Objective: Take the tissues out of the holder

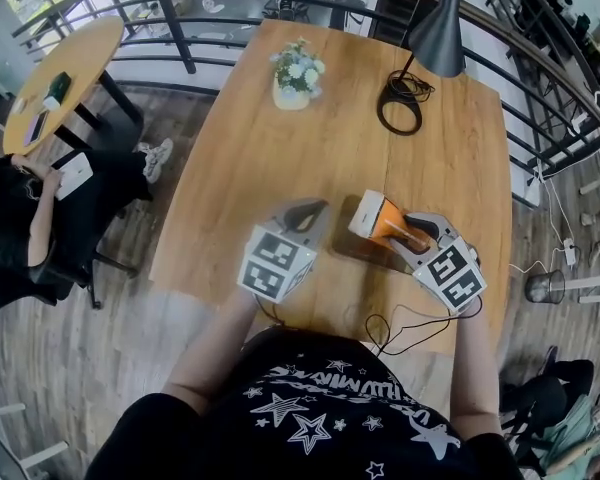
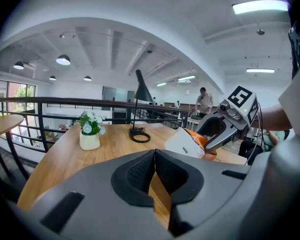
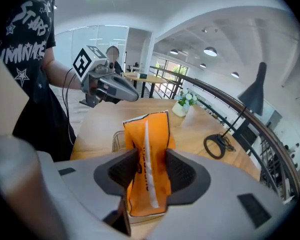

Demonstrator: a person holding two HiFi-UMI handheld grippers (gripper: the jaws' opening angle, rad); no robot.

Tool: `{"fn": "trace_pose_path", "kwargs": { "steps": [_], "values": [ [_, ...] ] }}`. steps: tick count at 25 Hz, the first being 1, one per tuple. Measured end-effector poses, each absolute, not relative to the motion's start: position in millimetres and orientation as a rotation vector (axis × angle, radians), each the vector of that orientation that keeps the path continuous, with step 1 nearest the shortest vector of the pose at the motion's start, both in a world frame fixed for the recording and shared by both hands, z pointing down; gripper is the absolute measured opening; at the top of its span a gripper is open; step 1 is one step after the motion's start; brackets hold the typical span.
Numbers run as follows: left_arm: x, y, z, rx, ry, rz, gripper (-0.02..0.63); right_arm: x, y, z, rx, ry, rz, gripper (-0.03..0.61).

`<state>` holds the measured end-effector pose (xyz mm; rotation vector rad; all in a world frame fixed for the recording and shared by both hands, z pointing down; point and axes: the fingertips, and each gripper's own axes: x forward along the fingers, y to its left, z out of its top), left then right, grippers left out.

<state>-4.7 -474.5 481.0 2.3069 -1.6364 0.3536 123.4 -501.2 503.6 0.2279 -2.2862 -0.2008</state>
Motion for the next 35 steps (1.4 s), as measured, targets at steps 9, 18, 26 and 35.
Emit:
{"fn": "trace_pose_path", "kwargs": {
  "steps": [9,18,26,35],
  "values": [
    [10.4,-450.1,455.7,2.326,-1.695,0.339,0.012,144.0,-484.7,450.5,0.449,-2.439,-0.292,0.179],
    [21.6,-406.0,435.6,2.338,-1.735,0.328,0.012,163.0,-447.4,410.6,0.661,-2.574,-0.319,0.176],
    [58.7,-344.8,428.9,2.340,-1.741,0.315,0.012,189.3,-396.5,401.0,0.685,-2.598,-0.359,0.173],
    [81.3,-280.5,427.3,2.315,-1.756,0.342,0.012,201.6,-340.9,399.7,0.686,-2.698,-0.341,0.170]
  ]
}}
